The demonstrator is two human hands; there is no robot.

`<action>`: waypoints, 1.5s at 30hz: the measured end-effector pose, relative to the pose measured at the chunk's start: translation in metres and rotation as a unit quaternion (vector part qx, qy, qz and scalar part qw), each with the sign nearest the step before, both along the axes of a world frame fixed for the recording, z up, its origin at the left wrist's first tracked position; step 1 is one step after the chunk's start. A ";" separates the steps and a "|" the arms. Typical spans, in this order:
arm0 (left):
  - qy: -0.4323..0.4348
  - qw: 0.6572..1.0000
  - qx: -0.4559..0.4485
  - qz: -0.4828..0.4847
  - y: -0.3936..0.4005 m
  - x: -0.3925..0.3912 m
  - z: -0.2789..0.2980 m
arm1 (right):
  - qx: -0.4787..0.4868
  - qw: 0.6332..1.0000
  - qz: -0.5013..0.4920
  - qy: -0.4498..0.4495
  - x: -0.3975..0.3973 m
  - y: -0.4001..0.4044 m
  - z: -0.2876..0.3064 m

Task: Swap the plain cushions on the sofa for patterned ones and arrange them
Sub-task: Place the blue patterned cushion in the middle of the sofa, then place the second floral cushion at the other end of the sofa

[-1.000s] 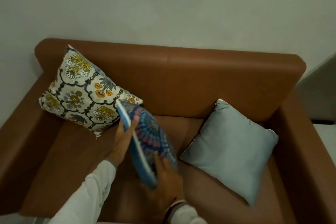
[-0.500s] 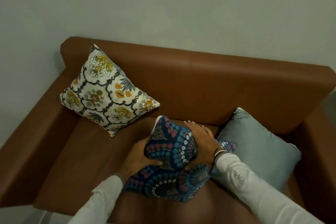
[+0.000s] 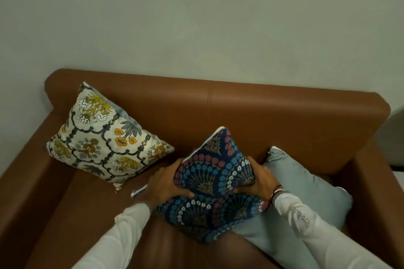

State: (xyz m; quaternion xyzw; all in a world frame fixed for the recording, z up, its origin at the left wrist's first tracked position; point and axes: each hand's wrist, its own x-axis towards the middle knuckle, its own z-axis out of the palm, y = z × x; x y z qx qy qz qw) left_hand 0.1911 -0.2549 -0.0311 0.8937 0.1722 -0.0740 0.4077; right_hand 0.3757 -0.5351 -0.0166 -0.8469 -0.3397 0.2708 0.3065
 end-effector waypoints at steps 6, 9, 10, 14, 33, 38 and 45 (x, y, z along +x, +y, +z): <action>-0.034 0.999 0.011 -0.019 0.032 0.068 0.038 | -0.008 0.999 -0.026 -0.044 0.059 0.034 0.027; -0.034 0.999 0.013 -0.015 0.042 0.082 0.037 | -0.024 0.998 -0.034 -0.041 0.071 0.045 0.021; -0.031 0.999 0.014 -0.014 0.045 0.085 0.034 | -0.027 0.998 -0.037 -0.039 0.073 0.047 0.017; -0.029 1.000 0.008 -0.004 0.049 0.092 0.018 | -0.038 0.997 -0.065 -0.030 0.069 0.049 0.005; -0.119 0.901 0.418 -0.019 -0.110 0.086 0.002 | -0.258 0.955 -0.125 -0.081 0.098 -0.122 -0.013; -0.106 0.896 0.432 -0.006 -0.198 0.115 -0.031 | -0.315 0.943 -0.106 0.002 0.132 -0.209 -0.052; -0.104 0.882 0.460 0.009 -0.262 0.124 -0.086 | -0.315 0.939 -0.059 0.123 0.170 -0.251 -0.117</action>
